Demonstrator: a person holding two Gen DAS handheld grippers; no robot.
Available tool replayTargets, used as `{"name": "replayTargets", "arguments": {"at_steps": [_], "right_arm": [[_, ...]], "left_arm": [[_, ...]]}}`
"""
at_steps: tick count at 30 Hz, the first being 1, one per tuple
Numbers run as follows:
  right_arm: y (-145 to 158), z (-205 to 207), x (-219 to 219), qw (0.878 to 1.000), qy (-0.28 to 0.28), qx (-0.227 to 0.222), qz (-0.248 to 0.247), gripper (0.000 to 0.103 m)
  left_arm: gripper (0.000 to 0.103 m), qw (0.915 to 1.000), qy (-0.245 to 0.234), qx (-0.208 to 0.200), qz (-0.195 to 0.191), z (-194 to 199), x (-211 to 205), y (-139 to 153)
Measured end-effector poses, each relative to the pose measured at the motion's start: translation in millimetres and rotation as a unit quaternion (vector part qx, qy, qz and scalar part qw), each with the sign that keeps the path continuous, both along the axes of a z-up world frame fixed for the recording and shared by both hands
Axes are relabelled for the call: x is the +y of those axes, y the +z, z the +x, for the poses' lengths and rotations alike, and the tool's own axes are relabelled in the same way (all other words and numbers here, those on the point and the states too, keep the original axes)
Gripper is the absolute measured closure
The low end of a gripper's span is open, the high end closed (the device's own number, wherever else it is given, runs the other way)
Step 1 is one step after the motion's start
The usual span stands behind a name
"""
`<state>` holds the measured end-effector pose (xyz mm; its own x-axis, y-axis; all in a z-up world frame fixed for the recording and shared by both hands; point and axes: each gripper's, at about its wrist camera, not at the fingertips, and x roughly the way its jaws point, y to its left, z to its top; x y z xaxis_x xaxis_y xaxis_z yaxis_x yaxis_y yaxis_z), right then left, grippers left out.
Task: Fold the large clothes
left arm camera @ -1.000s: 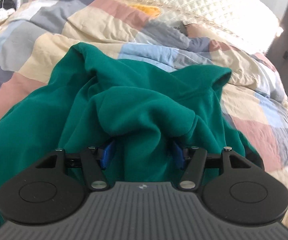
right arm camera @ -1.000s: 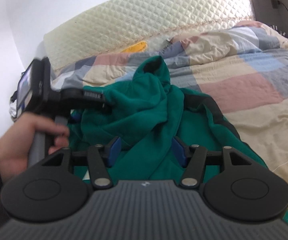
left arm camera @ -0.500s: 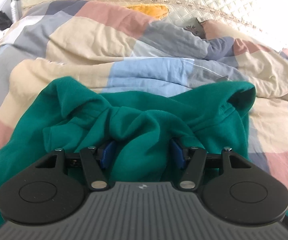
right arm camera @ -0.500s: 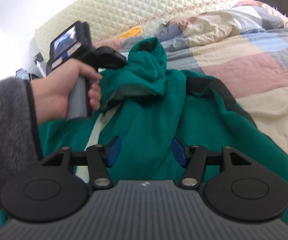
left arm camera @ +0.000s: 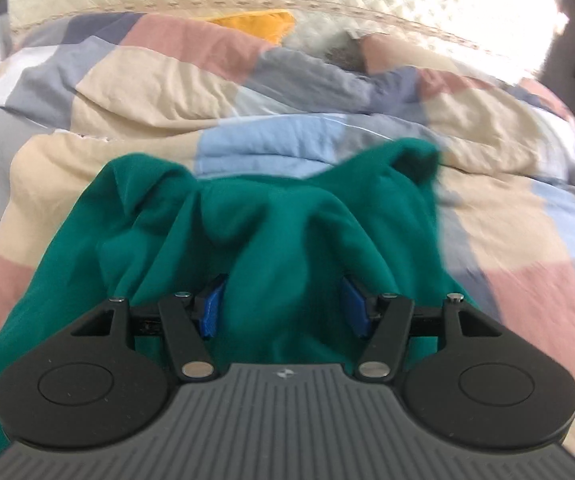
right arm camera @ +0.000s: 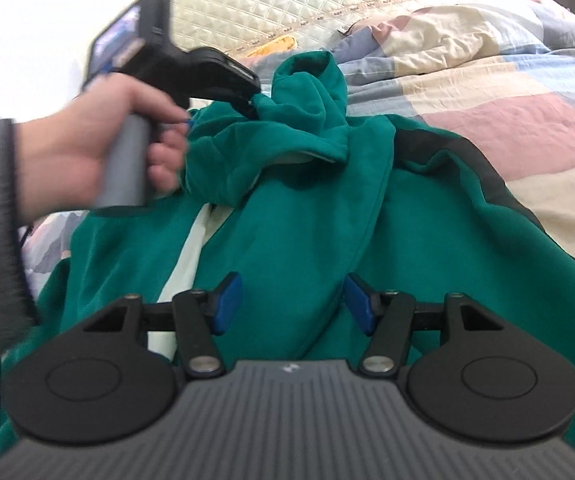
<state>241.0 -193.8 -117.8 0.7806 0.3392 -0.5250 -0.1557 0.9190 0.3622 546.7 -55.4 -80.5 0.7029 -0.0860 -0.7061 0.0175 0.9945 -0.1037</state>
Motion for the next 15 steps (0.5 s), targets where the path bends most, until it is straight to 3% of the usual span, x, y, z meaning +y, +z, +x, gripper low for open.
{"name": "replayTargets", "arguments": {"at_steps": [7, 13, 15], "right_arm": [[8.2, -12.7, -3.3, 1.0, 0.001, -0.011, -0.003, 0.044], [17.2, -30.1, -3.4, 1.0, 0.015, -0.012, -0.002, 0.044], [23.0, -39.8, -9.2, 1.0, 0.013, -0.01, 0.02, 0.043]], "left_arm": [[0.037, 0.9992, -0.02, -0.007, -0.033, -109.5, 26.7, 32.4], [0.037, 0.9968, 0.013, 0.006, -0.078, -218.3, 70.7, 21.2], [0.037, 0.9963, 0.016, 0.016, -0.083, -248.1, 80.4, 13.8]]}}
